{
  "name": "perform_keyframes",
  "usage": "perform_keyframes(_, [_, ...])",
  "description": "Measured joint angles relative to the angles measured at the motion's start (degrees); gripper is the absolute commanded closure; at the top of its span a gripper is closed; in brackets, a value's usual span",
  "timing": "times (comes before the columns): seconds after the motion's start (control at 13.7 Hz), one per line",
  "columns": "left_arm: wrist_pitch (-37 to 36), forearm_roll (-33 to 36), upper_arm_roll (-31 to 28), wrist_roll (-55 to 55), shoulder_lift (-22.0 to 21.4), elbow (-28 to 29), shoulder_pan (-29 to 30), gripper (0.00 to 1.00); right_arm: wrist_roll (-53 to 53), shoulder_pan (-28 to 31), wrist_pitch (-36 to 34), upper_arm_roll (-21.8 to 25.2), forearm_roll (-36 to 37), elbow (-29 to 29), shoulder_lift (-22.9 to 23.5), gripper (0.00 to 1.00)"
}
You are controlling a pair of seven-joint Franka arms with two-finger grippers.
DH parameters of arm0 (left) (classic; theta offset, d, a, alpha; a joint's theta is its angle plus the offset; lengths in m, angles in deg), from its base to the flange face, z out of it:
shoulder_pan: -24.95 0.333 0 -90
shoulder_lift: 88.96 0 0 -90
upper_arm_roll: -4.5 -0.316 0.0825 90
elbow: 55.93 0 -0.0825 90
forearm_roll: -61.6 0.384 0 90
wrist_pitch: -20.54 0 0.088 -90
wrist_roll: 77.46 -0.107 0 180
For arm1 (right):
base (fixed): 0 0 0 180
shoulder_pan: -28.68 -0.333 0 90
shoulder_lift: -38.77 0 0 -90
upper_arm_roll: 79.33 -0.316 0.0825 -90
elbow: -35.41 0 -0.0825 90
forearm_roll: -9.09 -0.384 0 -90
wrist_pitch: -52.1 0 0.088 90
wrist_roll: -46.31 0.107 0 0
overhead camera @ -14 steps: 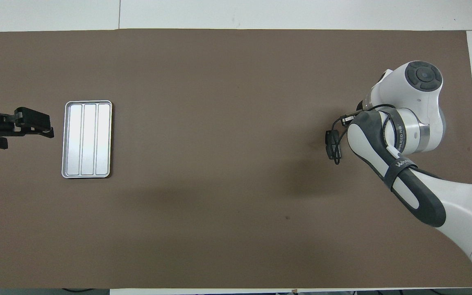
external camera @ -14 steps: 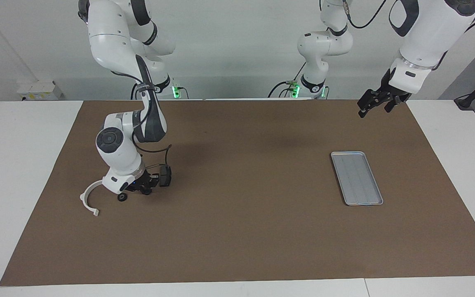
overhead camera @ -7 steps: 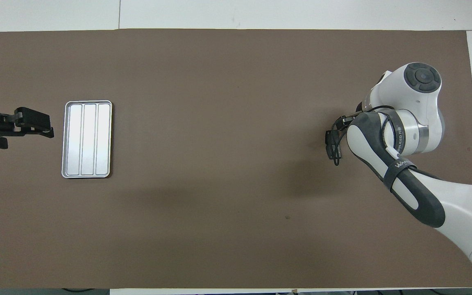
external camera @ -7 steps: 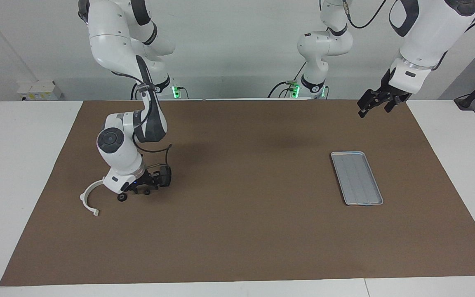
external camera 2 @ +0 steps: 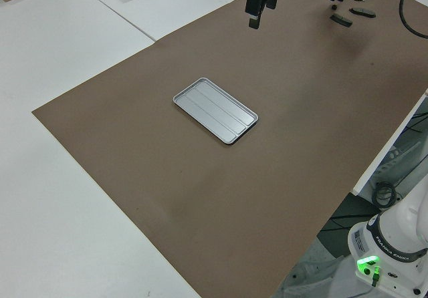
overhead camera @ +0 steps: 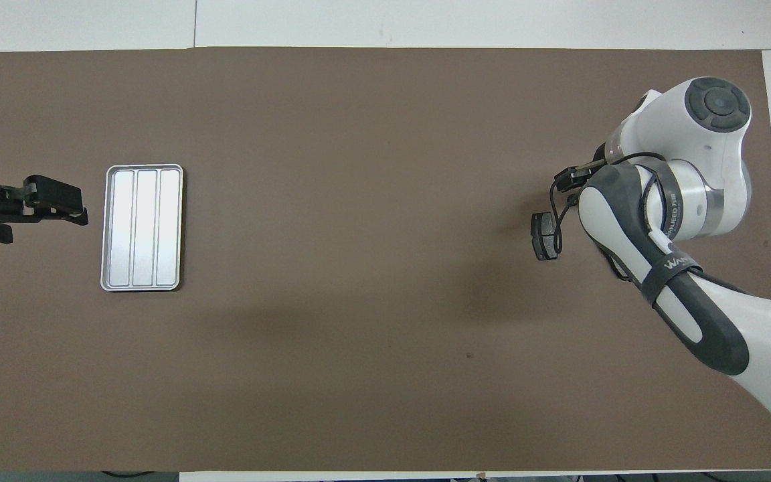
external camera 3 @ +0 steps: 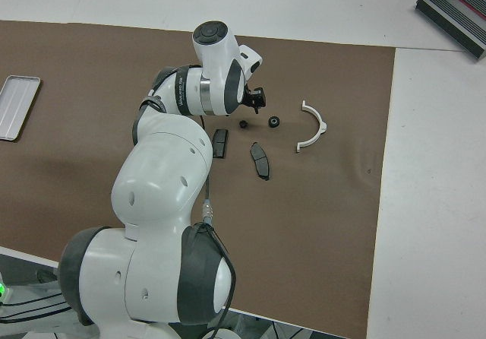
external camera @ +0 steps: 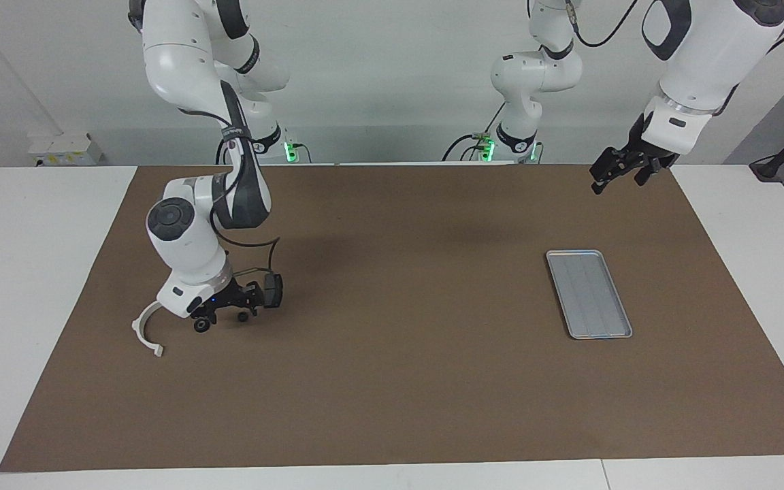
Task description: Place bearing gear from tray to pile
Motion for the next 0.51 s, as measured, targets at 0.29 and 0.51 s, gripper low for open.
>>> perform_keyframes(0.29, [0.0, 0.0, 0.0, 0.0, 0.0, 0.0, 0.0, 0.00, 1.4, 0.1, -8.5, 0.3, 0.0, 4.5, -6.7, 0.00])
perform_keyframes(0.51, [0.0, 0.0, 0.0, 0.0, 0.0, 0.0, 0.0, 0.00, 1.4, 0.3, -16.3, 0.5, 0.0, 6.5, -14.0, 0.00])
